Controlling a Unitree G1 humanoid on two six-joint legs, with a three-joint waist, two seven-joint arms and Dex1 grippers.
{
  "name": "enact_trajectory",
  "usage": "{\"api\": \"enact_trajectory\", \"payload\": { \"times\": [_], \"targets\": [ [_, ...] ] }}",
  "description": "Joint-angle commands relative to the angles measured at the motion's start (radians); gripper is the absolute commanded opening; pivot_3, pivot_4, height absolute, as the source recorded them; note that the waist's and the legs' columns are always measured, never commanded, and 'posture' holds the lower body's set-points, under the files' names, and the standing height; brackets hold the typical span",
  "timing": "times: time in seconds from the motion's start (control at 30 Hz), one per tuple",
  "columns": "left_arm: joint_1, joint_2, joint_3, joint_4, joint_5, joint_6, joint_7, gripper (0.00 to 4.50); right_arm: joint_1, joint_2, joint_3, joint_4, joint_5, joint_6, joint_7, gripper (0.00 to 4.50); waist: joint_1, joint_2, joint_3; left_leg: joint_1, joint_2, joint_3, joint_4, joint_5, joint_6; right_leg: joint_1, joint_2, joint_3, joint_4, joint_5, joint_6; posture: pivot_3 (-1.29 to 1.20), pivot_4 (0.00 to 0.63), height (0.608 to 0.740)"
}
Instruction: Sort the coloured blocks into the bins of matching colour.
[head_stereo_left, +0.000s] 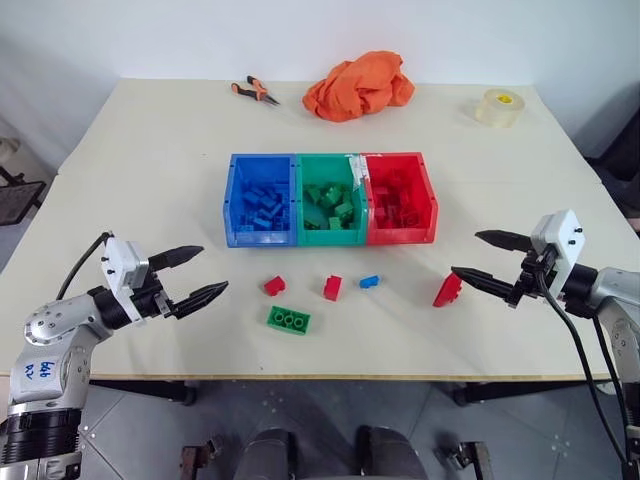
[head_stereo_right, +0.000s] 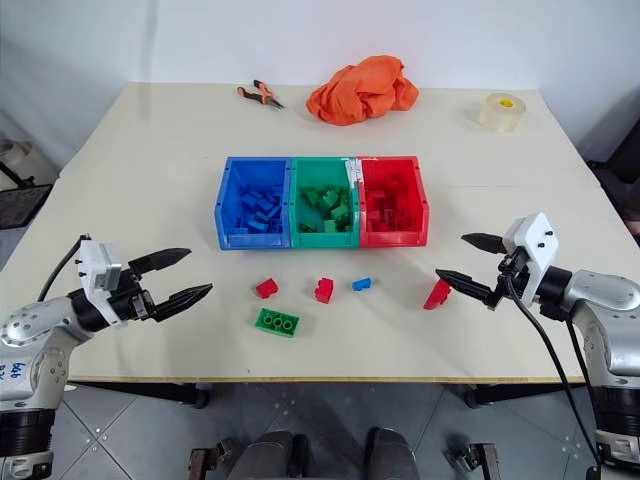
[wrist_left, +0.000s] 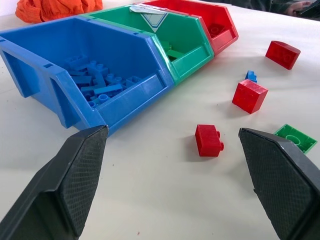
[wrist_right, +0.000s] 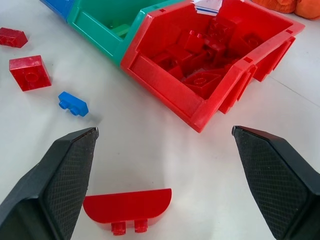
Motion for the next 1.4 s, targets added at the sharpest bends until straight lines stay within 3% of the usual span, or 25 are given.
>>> {"api": "enact_trajectory", "payload": {
  "times": [0.03,0.27,0.63,0.8,1.0,1.17,1.4],
  "targets": [
    [-0.015,0.010,0.021,-0.014,-0.001,-0.017,0.013,4.44,-0.019,-0.022,-0.018,-0.014,0.002,-0.021,0.005,4.50,0.000,0.000,0.000,0.000,0.000,0.000,0.000,0.000,0.000,0.000,0.000,0.000,0.000,0.000,0.000,0.00,0.150,0.740],
    [-0.100,-0.002,-0.022,0.018,0.001,0.052,0.054,4.44,0.013,-0.027,-0.037,-0.047,0.005,-0.002,-0.005,4.50,0.002,0.000,0.000,0.000,-0.001,-0.001,0.000,0.000,0.000,0.000,0.001,-0.001,0.001,0.000,0.000,0.00,0.150,0.740],
    [-0.162,-0.012,-0.134,0.096,0.037,-0.059,-0.107,4.44,0.364,-0.182,-0.233,-0.093,-0.016,-0.010,0.092,4.50,0.023,-0.001,-0.001,0.001,-0.001,0.001,0.001,0.000,0.001,0.001,0.002,-0.005,0.001,0.000,0.000,0.00,0.150,0.740],
    [-0.185,-0.023,-0.142,0.120,0.029,-0.096,-0.165,4.44,0.398,-0.191,-0.252,-0.124,-0.007,0.005,0.101,4.50,0.020,-0.001,-0.001,0.001,0.000,0.002,0.001,0.000,0.001,0.001,0.002,-0.004,0.000,0.000,0.000,0.00,0.150,0.740],
    [-0.152,-0.017,-0.126,0.087,0.009,-0.107,-0.212,4.44,0.250,-0.195,-0.111,-0.082,-0.037,-0.009,0.132,4.50,0.017,-0.001,-0.001,0.001,0.000,0.002,0.002,0.000,0.001,0.001,0.002,-0.004,0.000,0.000,0.000,0.00,0.150,0.740],
    [-0.075,-0.015,-0.093,-0.004,-0.010,-0.091,-0.179,4.44,-0.088,-0.165,0.156,0.191,-0.194,-0.180,0.252,4.50,-0.003,0.000,0.000,0.000,0.000,0.002,0.002,0.000,0.001,0.000,0.002,-0.004,0.000,0.000,0.000,0.00,0.150,0.740],
    [0.067,-0.016,-0.031,-0.150,-0.039,-0.055,-0.109,4.44,-0.365,-0.122,0.368,0.542,-0.356,-0.442,0.416,4.50,-0.005,0.000,0.000,0.000,0.000,-0.002,0.004,0.000,0.001,0.003,0.001,-0.008,0.000,0.000,0.000,0.00,0.150,0.740]
  ]
}}
